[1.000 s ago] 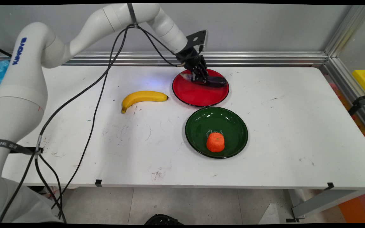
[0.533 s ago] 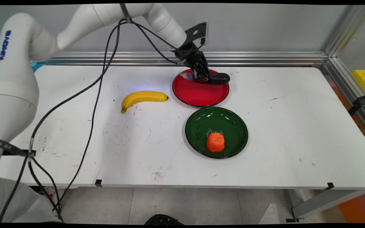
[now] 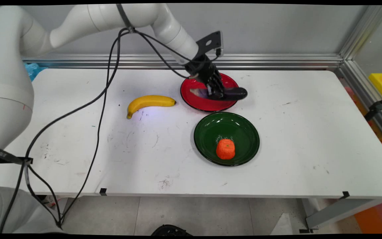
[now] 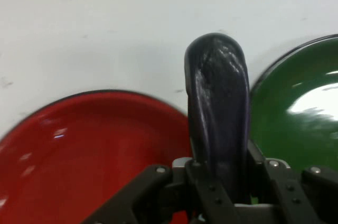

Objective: Place the picked object on the green plate

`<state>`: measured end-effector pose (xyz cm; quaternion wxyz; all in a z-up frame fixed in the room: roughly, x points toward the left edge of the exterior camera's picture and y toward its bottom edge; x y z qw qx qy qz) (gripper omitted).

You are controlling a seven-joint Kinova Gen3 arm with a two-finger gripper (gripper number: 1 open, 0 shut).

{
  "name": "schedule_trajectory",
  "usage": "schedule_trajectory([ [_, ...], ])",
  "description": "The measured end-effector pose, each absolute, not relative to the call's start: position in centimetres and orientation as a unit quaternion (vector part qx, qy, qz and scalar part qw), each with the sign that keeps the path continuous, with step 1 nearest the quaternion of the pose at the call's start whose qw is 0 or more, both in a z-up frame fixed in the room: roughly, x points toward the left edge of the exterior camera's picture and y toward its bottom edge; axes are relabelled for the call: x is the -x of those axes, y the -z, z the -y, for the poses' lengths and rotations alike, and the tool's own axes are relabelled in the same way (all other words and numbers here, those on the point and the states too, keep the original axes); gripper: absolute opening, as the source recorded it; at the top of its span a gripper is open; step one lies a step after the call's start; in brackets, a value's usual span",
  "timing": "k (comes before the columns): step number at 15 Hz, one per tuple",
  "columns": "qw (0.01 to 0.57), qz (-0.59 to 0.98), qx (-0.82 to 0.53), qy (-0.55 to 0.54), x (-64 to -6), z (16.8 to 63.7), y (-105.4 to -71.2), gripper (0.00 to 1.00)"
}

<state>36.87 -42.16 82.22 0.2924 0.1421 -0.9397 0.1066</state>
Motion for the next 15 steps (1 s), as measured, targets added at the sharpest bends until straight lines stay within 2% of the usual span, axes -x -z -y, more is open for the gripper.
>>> schedule_trajectory([
  [8,0.296,0.941,-0.142,-0.081,-34.2,36.9,-81.0,0.00],
  [15,0.300,0.941,-0.133,-0.077,-32.9,35.3,-79.7,0.00],
])
